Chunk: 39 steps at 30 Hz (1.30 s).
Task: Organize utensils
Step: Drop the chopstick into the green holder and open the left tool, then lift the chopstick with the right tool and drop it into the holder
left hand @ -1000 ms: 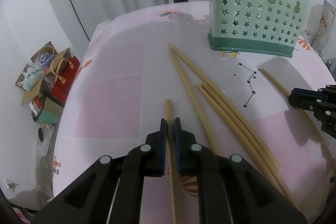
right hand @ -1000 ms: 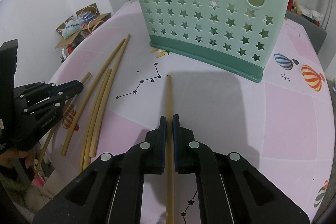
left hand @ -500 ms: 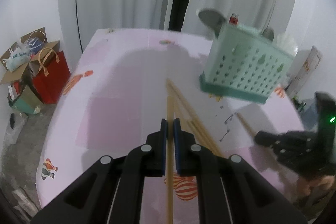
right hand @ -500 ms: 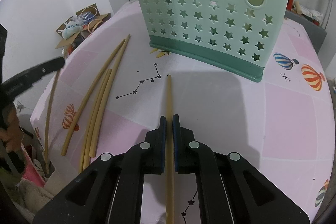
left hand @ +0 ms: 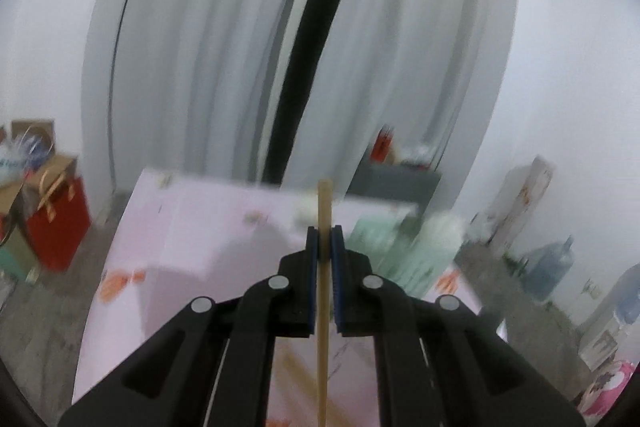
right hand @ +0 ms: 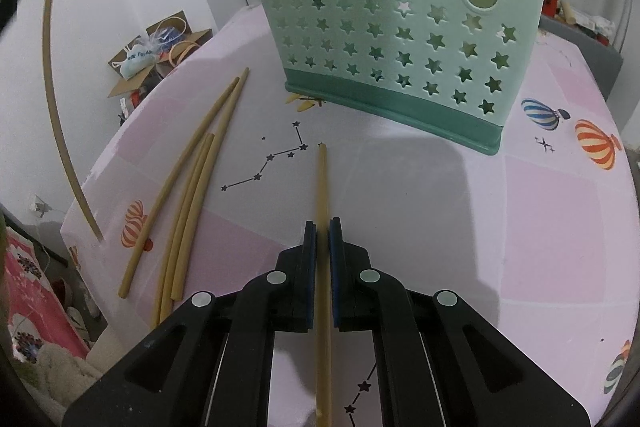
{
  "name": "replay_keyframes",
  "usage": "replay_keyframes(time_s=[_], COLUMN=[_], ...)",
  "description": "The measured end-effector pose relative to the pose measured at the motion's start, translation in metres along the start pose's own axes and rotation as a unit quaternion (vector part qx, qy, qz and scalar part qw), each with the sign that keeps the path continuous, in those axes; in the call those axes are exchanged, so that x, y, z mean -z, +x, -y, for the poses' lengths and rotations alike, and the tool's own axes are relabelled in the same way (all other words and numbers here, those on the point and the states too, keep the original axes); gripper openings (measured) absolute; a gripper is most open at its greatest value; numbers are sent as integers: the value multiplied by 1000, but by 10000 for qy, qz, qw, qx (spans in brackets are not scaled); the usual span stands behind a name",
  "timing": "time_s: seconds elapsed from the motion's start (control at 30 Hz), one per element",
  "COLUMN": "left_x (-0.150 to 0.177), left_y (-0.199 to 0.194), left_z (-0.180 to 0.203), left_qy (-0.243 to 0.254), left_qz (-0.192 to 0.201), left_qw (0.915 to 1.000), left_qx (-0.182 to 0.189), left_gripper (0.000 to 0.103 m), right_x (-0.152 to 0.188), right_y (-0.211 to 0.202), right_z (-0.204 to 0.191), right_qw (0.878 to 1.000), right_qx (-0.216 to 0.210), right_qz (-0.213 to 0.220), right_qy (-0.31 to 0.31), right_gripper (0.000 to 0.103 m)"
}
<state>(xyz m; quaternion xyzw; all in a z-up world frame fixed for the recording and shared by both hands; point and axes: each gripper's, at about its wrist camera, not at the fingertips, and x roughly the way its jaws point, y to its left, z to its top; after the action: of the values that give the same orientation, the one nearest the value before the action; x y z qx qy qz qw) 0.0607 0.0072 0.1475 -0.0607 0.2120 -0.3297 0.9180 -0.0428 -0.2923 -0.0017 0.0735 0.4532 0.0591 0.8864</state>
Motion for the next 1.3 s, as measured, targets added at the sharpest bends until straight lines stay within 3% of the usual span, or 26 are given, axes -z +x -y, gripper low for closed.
replay_keyframes(time_s=[0.13,0.27,0.43,0.57,0.77,0.9,1.13,1.3], left_x=[-45,-81,-95,-83,-50,-32,-1,39], left_y=[-5,10,57,98,132,112,55,33], left_z=[18,29,42,51,35,14,-9,-35], left_qy=[-54,-353,-540,-392,-474,-805,-553,-471], left_qz=[743,1482,1798,1620,862,734,699,75], left_qw=[9966,9868,9809,9857,9951,9940,9959,9979], left_qx=[339,542,505,261,-18,-11,-126,-429], left_gripper=[6,6,6,6,10,36,54,58], right_x=[1,2,3,2,3,3,0,-6], right_y=[-1,-2,-3,-3,-4,-4,-4,-1], right_z=[1,2,4,6,8,8,6,5], right_qw=[10000,9999,9999,9998,9997,9996,9997,9993], right_qx=[-51,-78,-120,-156,-203,-220,-217,-263], right_qz=[20,37,40,47,60,51,-69,-259], right_qy=[47,77,116,137,143,152,96,34], right_gripper=[5,5,5,5,5,5,5,5])
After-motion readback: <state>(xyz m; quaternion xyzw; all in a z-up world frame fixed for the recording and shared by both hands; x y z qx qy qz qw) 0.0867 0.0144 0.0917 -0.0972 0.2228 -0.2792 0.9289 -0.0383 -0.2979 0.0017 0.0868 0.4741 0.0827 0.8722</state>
